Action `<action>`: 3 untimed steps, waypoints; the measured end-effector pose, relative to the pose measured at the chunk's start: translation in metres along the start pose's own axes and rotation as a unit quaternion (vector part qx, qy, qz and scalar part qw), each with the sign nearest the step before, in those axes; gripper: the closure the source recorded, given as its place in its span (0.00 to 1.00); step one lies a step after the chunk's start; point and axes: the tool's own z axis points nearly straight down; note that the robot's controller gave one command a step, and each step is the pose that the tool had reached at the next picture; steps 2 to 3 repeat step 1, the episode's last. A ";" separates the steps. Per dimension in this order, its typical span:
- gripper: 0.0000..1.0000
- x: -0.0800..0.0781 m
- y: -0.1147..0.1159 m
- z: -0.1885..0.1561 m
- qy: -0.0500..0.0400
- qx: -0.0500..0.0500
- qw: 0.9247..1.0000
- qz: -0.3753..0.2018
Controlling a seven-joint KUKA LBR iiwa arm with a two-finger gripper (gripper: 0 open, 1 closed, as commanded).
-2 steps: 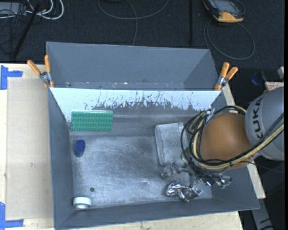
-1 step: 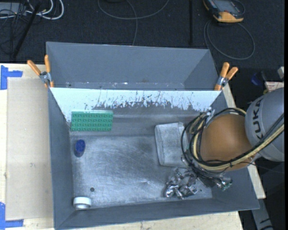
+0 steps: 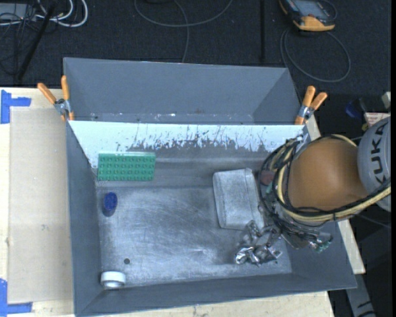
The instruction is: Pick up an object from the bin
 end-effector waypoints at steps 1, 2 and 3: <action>1.00 -0.002 0.000 -0.074 -0.001 0.001 1.000 0.001; 1.00 -0.002 0.000 -0.074 -0.001 0.001 1.000 0.001; 1.00 -0.002 0.000 -0.074 -0.001 0.001 1.000 0.001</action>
Offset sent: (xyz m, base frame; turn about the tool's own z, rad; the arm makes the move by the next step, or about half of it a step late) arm -0.0001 0.0000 0.0701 0.0000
